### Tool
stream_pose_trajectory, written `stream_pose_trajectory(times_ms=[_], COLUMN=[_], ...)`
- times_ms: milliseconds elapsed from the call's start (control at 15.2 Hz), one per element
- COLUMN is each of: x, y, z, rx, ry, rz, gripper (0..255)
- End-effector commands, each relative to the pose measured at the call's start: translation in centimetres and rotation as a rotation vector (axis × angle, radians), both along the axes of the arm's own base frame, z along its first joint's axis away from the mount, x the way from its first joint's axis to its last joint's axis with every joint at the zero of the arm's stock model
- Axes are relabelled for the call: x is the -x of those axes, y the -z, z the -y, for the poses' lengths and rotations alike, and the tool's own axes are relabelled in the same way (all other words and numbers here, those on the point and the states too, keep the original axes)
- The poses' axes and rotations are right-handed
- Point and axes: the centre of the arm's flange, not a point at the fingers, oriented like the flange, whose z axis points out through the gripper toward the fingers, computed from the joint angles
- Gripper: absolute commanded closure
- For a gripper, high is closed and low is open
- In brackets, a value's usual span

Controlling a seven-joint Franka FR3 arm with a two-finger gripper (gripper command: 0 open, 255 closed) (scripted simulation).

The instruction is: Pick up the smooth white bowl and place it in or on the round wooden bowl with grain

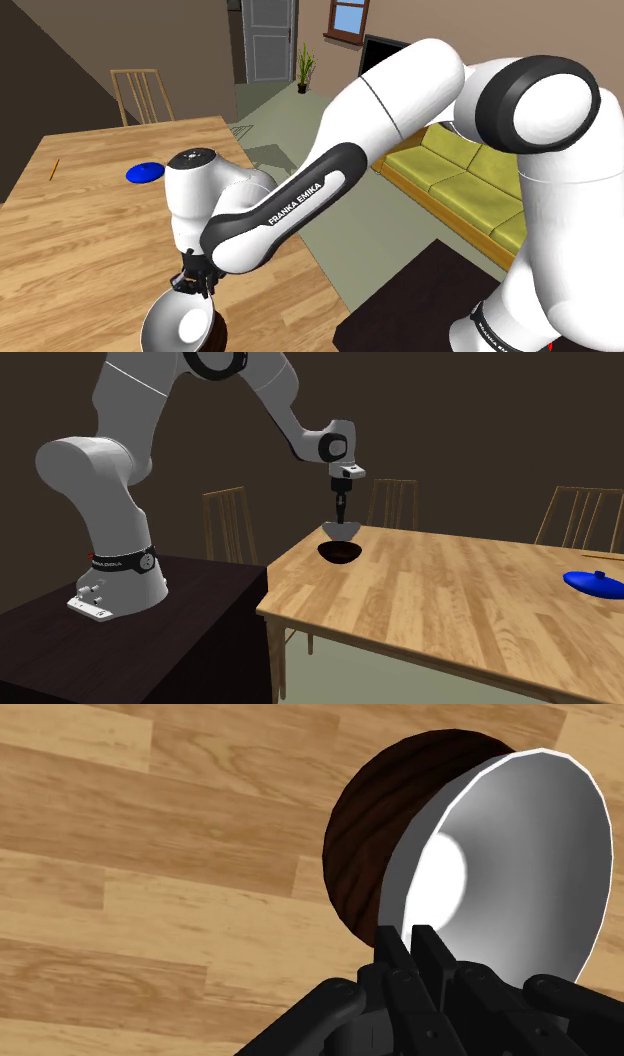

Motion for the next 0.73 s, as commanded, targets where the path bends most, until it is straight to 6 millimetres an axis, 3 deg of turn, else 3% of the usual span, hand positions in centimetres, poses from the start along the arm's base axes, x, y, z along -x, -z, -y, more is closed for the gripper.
stream_pose_trajectory(times_ms=[0,660], x=[0.0,0.0], y=[0.9,6.2], z=[0.0,0.0], rx=[-0.001,-0.001], ry=[0.0,0.0], rz=[0.001,0.001], gripper=[255,255])
